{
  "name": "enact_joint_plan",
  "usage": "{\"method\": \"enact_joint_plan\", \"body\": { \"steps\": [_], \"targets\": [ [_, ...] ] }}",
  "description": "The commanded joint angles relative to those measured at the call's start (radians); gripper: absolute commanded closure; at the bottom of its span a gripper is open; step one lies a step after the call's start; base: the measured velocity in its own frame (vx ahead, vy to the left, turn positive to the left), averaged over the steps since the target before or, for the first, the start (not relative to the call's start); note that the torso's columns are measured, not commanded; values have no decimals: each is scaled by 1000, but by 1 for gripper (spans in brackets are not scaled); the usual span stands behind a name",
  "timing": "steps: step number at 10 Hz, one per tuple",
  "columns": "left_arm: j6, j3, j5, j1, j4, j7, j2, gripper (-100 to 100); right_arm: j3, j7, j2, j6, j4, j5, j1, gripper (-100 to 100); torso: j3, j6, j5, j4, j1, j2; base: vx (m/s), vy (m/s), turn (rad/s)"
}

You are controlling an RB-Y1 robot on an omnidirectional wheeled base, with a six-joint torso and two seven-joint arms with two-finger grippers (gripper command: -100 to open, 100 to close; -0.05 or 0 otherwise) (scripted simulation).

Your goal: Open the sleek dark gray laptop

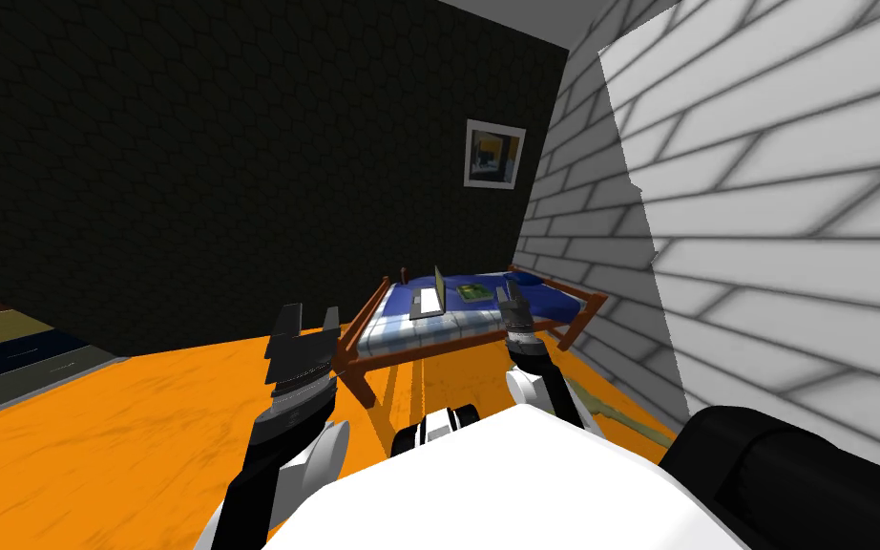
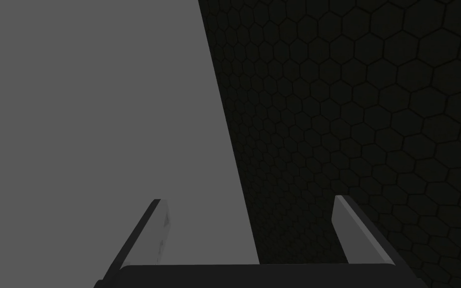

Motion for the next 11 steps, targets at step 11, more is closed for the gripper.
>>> {"method": "enact_joint_plan", "body": {
  "steps": [11],
  "targets": [
    [0, 0, 0, 0, 0, 0, 0, 0, -44, 119, -198, 97, 113, 149, -38, -100, -242, 0, 0, 120, 0, 120, 26, 41, 31]
  ]
}}
